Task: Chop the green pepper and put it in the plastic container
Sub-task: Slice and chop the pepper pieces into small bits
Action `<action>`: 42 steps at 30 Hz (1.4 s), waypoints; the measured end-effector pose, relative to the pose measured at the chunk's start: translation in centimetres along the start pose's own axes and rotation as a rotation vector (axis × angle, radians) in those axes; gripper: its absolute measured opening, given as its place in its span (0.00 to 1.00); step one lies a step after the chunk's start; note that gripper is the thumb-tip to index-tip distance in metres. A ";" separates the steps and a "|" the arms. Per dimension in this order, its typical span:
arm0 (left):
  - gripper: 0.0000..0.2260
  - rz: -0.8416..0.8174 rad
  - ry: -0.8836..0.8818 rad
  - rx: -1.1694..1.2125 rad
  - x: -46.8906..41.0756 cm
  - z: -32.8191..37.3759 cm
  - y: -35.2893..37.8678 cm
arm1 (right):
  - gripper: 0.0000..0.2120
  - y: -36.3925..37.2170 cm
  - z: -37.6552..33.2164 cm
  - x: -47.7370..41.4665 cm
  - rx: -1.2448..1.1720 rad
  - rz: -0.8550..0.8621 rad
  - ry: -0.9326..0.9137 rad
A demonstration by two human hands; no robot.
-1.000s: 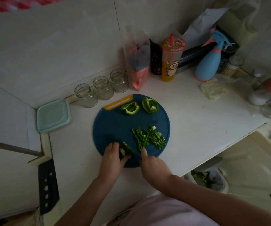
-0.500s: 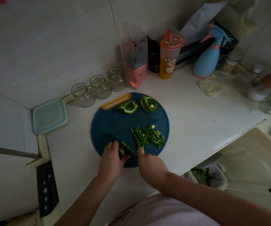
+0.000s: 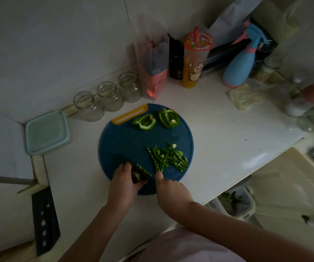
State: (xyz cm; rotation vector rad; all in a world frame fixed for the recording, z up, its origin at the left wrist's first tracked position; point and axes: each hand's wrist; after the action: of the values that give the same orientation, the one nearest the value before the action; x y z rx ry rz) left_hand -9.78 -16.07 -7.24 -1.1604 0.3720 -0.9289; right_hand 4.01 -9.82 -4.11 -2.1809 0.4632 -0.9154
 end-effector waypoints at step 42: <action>0.22 0.016 -0.002 -0.162 -0.2 0.7 0.0 | 0.22 -0.2 0.5 -0.3 -0.043 -0.035 0.008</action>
State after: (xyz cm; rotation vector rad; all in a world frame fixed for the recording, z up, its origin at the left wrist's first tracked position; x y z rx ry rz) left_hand -9.46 -15.48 -7.03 -1.3042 0.4614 -0.8957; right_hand 4.21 -9.26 -4.34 -2.2313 0.4545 -0.9417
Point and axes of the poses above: each hand's wrist, its own x-axis away from the middle knuckle, its own y-axis out of the palm, z = x × y, and after that the axes turned 7 degrees about -x, right-handed
